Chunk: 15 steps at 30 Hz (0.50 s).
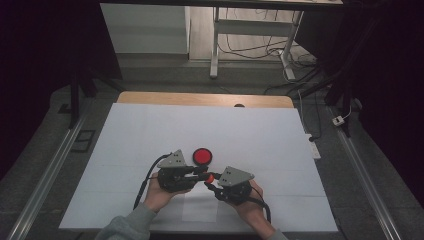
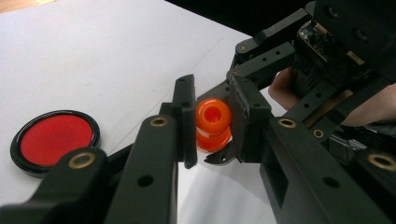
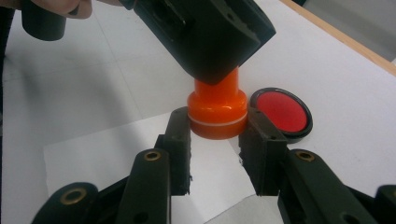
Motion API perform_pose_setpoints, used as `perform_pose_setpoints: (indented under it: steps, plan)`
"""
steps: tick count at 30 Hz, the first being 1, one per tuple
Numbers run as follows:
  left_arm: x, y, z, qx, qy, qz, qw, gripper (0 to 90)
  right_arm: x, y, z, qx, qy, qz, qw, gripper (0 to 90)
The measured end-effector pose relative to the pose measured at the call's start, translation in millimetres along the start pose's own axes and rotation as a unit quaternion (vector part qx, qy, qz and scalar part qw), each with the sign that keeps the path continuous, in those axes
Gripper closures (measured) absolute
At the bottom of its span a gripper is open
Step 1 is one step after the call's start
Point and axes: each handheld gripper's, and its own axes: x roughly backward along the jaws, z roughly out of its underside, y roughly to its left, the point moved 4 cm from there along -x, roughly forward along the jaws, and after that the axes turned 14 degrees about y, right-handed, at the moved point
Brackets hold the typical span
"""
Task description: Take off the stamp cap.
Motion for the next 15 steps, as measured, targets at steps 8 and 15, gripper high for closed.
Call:
perform_pose_setpoints:
  steps: [8, 15]
  plan:
    - [-0.6, 0.0, 1.1, -0.001, -0.001, -0.002, 1.0000, 73.3, 0.0, 1.4, 0.5, 0.003, 0.003, 0.009, 1.0000, 64.8]
    - [-1.3, -0.8, 1.6, -0.002, -0.005, -0.006, 1.0000, 73.4, -0.5, 2.1, 1.7, 0.006, 0.000, 0.013, 0.9999, 64.9]
